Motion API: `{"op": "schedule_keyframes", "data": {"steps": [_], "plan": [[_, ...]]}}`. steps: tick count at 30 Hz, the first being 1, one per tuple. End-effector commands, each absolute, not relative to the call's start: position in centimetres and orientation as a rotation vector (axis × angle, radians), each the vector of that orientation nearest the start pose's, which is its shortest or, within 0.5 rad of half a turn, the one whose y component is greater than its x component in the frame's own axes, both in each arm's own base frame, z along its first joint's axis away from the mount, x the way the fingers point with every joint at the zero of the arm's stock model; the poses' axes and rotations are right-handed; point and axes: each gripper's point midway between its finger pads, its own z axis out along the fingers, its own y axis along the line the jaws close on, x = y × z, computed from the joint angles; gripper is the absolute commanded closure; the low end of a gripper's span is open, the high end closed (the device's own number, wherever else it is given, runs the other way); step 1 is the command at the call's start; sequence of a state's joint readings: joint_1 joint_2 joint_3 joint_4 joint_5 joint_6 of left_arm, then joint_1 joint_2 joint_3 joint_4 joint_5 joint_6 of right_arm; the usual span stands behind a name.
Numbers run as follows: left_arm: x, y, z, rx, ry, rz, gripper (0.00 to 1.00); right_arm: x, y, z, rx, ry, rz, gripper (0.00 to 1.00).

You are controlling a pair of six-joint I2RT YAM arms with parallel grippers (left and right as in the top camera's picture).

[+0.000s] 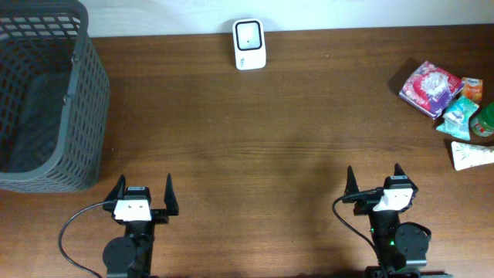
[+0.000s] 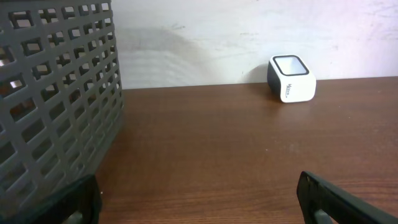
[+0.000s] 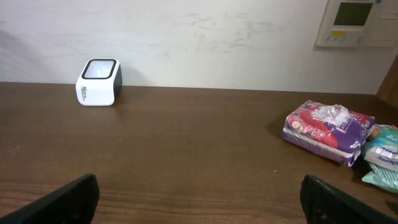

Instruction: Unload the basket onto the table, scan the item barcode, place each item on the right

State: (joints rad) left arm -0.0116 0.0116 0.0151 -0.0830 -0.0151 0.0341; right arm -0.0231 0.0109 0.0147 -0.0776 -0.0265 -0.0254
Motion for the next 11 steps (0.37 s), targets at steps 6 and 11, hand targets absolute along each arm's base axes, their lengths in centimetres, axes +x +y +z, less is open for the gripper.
{"op": "schedule_keyframes", "data": {"steps": [6,11], "plan": [[24.59,-0.06,15.61,0.043,1.651,0.038,0.01,24.6,0.12,15.62,-0.021,1.647,0.0,0.01],[24.59,-0.06,15.62,0.043,1.65,0.038,0.01,24.6,0.12,15.62,-0.021,1.647,0.0,0.02]]}}
